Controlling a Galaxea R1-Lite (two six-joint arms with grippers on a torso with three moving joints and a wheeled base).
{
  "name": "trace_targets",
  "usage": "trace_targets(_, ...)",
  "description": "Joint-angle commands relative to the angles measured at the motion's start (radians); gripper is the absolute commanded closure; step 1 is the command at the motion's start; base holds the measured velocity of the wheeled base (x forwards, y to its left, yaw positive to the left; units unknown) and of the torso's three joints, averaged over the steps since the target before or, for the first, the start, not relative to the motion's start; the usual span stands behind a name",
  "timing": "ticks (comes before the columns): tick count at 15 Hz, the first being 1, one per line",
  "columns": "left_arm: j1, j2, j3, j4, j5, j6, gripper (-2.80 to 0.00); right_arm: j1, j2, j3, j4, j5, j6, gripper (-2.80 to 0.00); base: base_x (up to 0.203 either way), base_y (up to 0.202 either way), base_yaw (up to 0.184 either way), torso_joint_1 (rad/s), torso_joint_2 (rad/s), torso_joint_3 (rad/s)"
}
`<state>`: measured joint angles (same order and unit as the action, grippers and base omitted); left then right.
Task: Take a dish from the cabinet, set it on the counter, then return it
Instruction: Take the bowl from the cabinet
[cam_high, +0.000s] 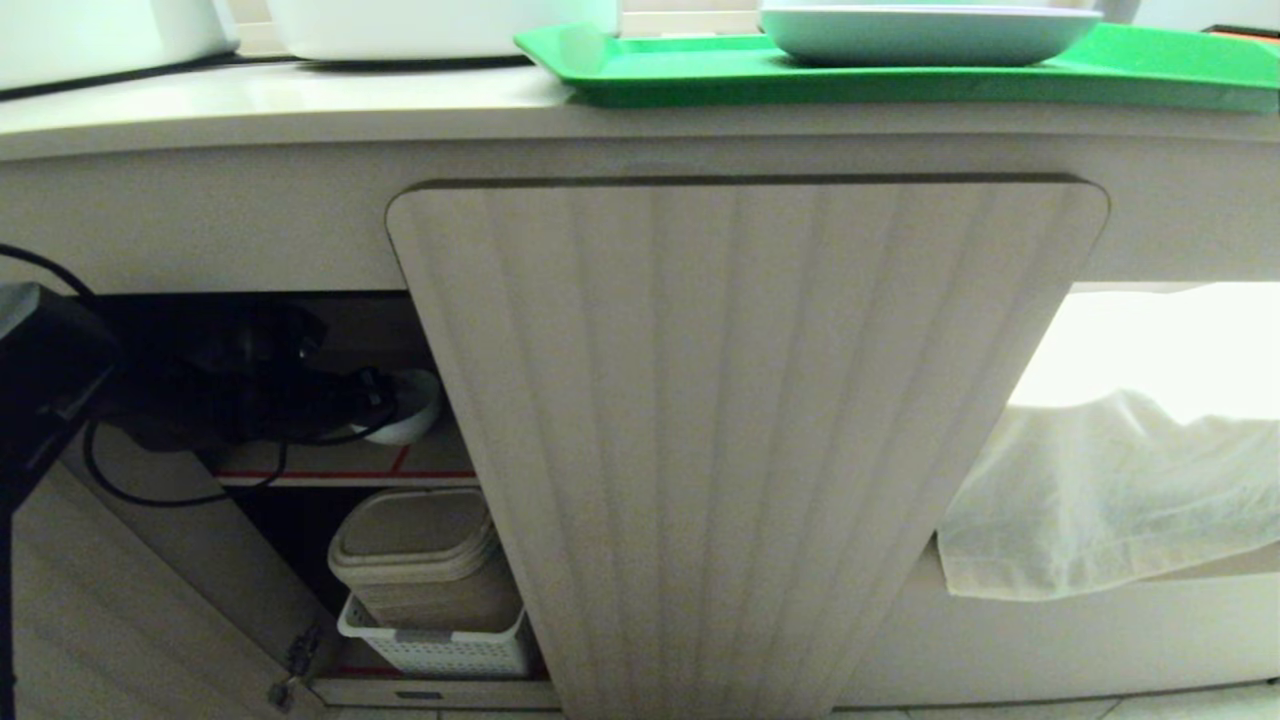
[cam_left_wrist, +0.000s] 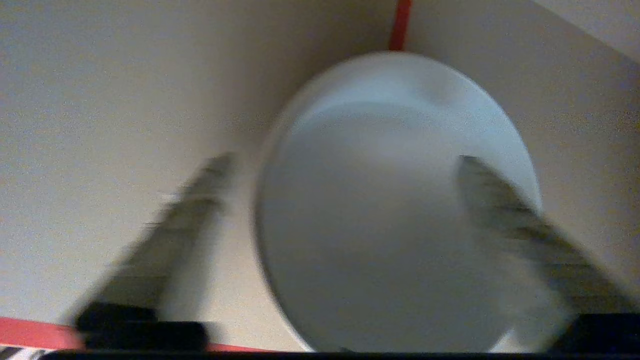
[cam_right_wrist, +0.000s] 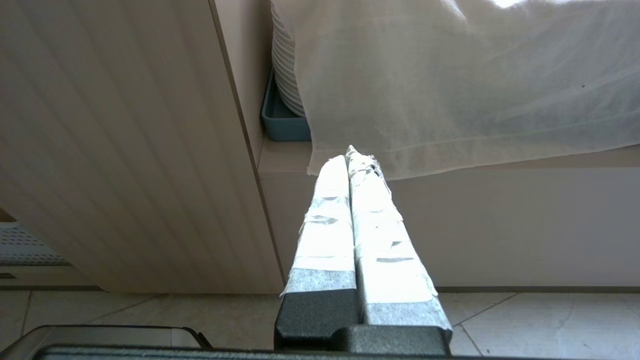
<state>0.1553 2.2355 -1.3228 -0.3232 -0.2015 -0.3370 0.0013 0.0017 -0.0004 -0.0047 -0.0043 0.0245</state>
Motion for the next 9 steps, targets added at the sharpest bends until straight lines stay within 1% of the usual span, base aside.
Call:
trace_targets(1,-0.002,0.003,0.0,-0.002,-0.001,-0.002,0.0,0.0,0.0,-0.001,0.0,0.0,0.0,0.0,0.0,0.0,0.0,0.0,0.0,0.0)
trace_targets(9,0.0,-0.004,-0.001,-0.005,0.001,-0.002,0.0,0.0,0.0,0.0,0.0,0.0,0.0,0.0,0.0,0.0,0.0,0.0,0.0,0.0)
